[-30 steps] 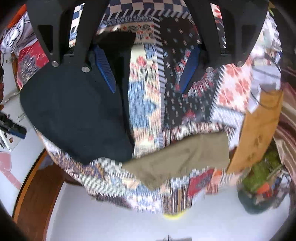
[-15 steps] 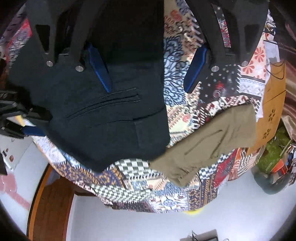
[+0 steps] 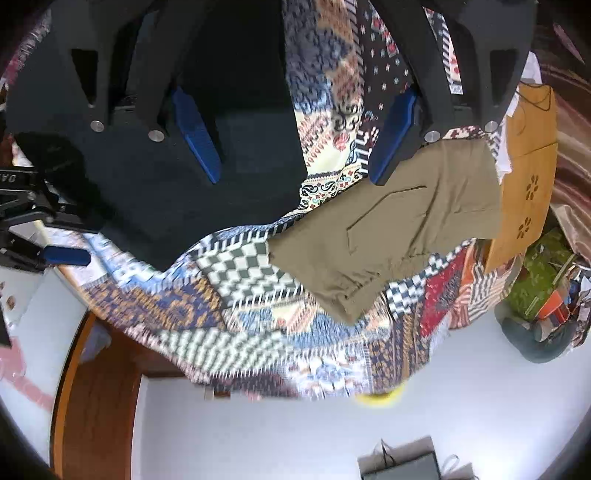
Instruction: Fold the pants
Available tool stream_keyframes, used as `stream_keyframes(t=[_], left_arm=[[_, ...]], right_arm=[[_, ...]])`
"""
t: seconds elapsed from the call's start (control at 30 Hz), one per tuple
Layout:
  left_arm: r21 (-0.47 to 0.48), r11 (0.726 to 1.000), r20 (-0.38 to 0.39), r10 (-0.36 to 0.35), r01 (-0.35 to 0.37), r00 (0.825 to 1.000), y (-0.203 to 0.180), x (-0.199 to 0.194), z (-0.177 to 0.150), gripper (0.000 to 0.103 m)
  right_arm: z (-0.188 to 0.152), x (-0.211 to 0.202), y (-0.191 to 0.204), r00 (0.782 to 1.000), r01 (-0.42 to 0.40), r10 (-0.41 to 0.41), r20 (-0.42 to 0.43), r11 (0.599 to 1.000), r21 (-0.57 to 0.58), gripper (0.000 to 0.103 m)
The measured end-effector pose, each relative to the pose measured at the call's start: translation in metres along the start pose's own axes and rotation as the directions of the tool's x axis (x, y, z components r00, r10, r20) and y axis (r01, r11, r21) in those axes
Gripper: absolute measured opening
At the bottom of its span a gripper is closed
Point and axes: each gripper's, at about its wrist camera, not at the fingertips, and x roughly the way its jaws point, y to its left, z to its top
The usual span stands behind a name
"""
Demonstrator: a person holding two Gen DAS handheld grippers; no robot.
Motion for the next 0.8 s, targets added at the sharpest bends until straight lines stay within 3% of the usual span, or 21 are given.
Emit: stream_keyframes(t=[0.1,0.17,0.23,0.67,0.8], left_arm=[[0.011,1.0,-0.065,0.008,-0.007,0.998,-0.001,0.032,-0.004,0.084],[-0.006,1.0,-0.076,-0.008,0.007,0.997,0.001,0.04,-0.007,0.084],[-0.019,1.0,-0.062,-0.017,0.015,0.998,0.003,0.035,-0.007,0.084],[-0.047,0.998,0.01,-0.041,0.042,0.999,0.007,-0.039,-0.032,0.084],[-0.099,0.993,-0.02,-0.065,0.063,0.998,0.012,-0.052,-0.054,0.085]], right_arm=[[0.003,0.027,-0.006,0.998,0.028,-0.029,-0.063,0.999,-0.018,0.06],[-0.001,0.045,-0.01,0.993,0.018,-0.02,-0.116,1.0,-0.021,0.06],[-0.005,0.046,-0.011,0.993,0.012,-0.014,-0.114,1.0,-0.015,0.06],[-0.015,-0.009,0.003,0.996,-0.049,0.05,-0.075,0.999,0.015,0.061],[-0.028,-0.029,0.011,0.995,-0.079,0.081,-0.058,0.996,0.036,0.07]])
